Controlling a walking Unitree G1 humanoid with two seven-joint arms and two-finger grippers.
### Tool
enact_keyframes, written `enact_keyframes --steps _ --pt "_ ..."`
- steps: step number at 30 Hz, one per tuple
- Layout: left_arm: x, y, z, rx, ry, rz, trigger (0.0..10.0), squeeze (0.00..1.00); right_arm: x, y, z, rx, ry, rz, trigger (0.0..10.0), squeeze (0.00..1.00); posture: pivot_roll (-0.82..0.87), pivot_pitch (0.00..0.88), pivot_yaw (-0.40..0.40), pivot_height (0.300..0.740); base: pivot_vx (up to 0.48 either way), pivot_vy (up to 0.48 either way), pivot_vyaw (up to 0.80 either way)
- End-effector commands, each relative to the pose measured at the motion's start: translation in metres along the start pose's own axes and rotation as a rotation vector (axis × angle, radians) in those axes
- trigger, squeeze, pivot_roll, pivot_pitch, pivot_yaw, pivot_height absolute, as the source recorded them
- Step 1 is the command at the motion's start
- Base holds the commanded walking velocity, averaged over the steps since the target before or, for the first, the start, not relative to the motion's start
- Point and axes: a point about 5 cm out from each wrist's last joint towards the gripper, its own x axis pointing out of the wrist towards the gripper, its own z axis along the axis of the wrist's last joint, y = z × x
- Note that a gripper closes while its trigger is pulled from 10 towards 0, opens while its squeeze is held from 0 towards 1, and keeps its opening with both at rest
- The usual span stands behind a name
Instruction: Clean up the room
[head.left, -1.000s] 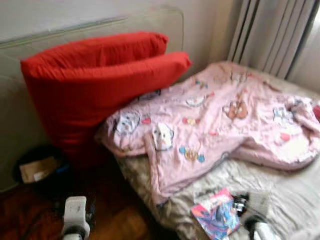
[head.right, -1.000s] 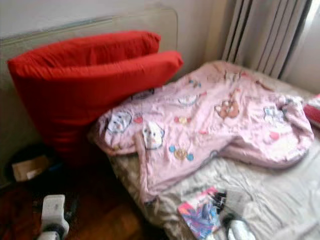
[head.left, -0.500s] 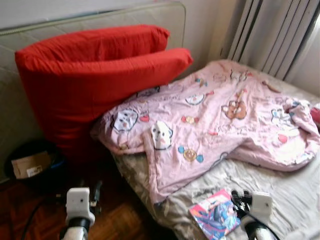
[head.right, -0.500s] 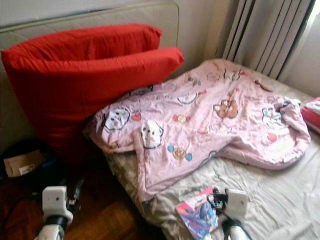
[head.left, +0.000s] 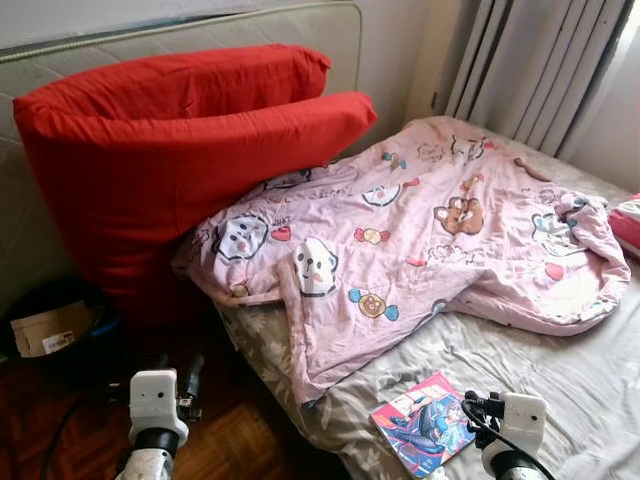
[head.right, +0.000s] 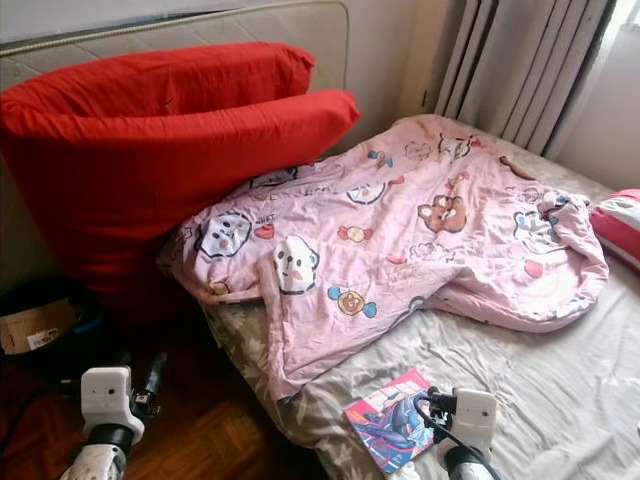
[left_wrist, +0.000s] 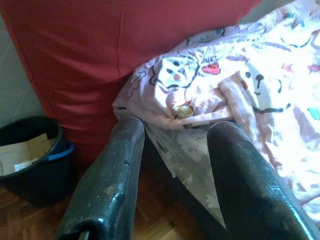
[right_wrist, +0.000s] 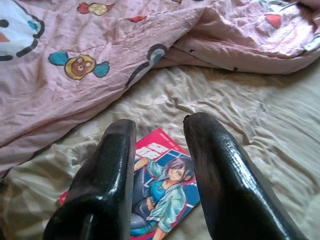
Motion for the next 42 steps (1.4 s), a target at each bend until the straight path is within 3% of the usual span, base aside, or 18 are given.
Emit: enact_keyframes --steps 1,9,42 --pt "-0.006 0.003 -0.003 0.008 0.029 -0.009 10.0 0.00 -0.004 -0.001 -0.008 0.012 0.040 -0.024 10.0 0.00 0.04 0.173 -0.035 0.691 0.000 0.000 0.00" --pt "-0.004 0.004 0.000 0.012 0.034 -0.017 10.0 0.00 -0.005 0.003 -0.010 0.012 0.039 -0.027 10.0 0.00 0.04 0.192 -0.027 0.647 0.000 0.000 0.00" --pt "0.000 0.008 0.001 0.015 0.071 -0.008 10.0 0.00 0.006 0.014 -0.006 0.028 0.083 0.010 10.0 0.00 0.05 0.209 -0.030 0.632 0.000 0.000 0.00"
